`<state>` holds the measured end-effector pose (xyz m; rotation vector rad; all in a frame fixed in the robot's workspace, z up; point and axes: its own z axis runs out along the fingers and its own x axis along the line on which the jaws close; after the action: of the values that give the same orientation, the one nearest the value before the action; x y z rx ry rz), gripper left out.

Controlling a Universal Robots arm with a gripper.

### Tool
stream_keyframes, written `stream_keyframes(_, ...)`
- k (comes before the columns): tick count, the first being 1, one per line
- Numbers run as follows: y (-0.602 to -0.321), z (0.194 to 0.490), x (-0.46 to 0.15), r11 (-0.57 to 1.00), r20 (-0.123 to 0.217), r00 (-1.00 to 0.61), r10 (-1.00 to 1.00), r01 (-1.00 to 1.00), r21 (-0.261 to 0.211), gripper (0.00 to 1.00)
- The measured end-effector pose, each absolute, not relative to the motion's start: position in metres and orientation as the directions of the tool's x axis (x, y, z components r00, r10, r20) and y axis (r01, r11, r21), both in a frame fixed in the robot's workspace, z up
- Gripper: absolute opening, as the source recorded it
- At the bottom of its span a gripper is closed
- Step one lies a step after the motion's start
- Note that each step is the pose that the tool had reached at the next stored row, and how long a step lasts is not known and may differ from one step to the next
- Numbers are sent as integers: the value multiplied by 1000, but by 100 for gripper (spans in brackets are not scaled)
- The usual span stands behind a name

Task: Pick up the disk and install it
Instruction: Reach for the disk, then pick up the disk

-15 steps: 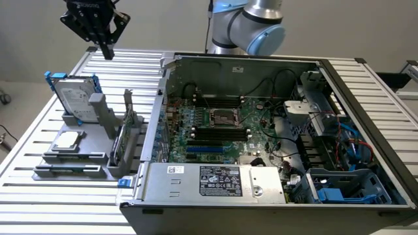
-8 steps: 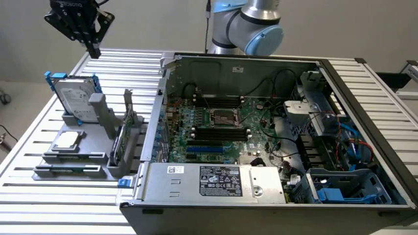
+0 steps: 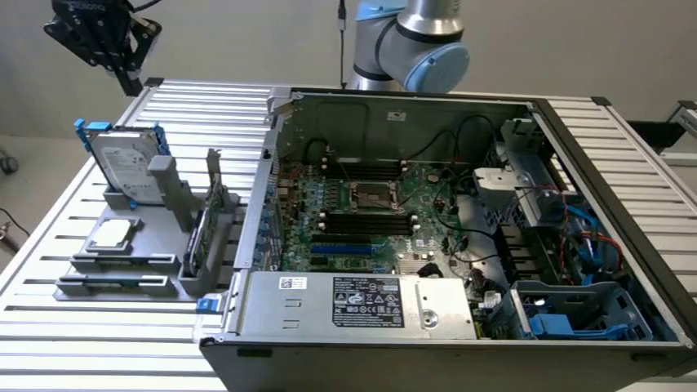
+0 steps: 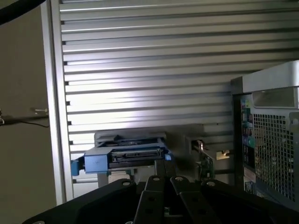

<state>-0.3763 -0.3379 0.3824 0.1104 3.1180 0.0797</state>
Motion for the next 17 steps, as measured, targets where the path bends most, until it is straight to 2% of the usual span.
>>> stream_keyframes(10, -334, 378, -421, 996, -18, -997, 71, 70, 52, 11)
stream_keyframes(17, -334, 378, -422, 996, -17, -997, 71, 70, 52, 11)
